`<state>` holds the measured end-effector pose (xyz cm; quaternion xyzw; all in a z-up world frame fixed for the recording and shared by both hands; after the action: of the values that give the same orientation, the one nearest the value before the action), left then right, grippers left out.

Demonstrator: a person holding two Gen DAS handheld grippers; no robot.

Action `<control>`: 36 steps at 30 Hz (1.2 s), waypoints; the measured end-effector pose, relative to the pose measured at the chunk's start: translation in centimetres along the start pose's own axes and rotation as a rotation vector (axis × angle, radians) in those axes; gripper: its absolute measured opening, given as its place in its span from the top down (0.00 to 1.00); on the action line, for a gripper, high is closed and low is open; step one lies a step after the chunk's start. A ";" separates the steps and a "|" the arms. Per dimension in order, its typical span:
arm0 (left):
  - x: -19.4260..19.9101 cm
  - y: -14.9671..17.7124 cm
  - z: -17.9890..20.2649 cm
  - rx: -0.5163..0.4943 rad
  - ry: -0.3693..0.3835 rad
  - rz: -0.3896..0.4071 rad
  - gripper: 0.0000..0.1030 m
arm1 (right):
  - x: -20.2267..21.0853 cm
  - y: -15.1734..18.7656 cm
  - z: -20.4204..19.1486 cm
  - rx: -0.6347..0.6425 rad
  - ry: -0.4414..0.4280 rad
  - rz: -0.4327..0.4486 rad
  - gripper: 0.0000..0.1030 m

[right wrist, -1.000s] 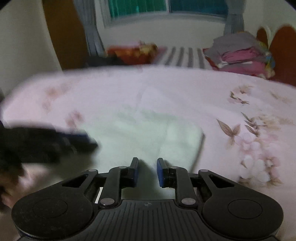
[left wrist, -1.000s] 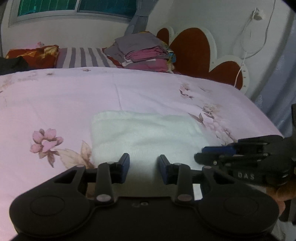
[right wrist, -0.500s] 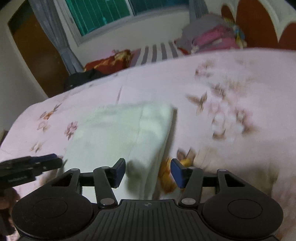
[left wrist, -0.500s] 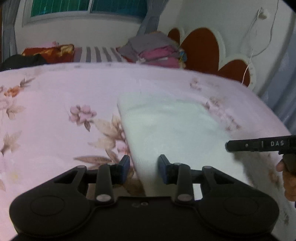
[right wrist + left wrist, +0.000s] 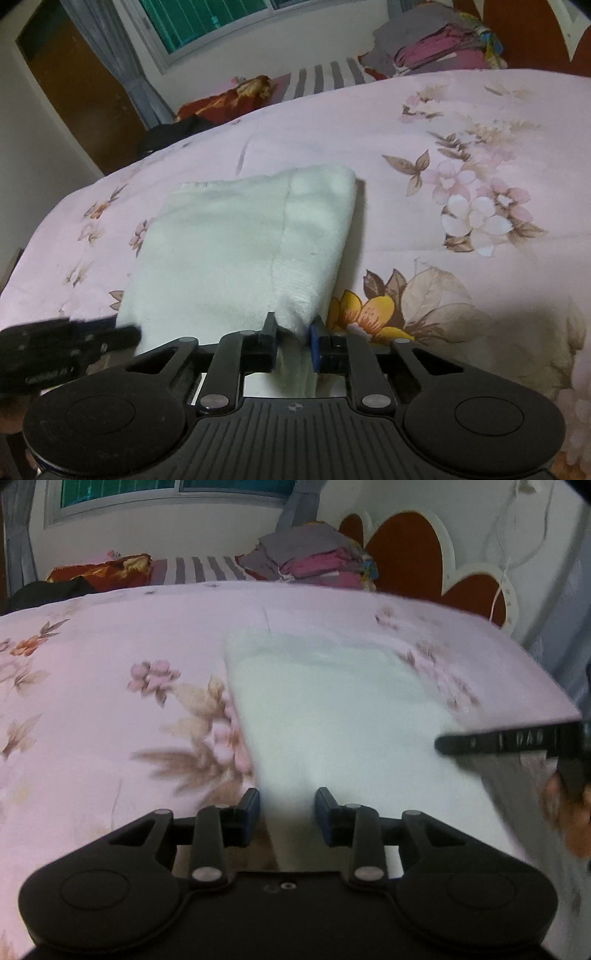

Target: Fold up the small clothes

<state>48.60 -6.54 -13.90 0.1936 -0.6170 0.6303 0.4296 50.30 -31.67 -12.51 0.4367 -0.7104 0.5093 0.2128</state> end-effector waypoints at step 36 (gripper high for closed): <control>-3.5 -9.3 -3.5 0.169 -0.070 0.087 0.26 | -1.9 -4.6 -3.7 0.237 0.073 0.092 0.70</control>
<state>58.81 -5.48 -11.47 0.2240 -0.5843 0.6909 0.3620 54.63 -28.01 -10.07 0.4068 -0.6562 0.6146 0.1619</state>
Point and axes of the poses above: each gripper's, at about its wrist camera, not at the fingertips, and x roughly against the way its jaws point, z to its right, y to its underside, the point moved 5 cm from there along -x, roughly the way its jaws point, and after that the axes turned 2 degrees about -z, right-handed, at the moved point
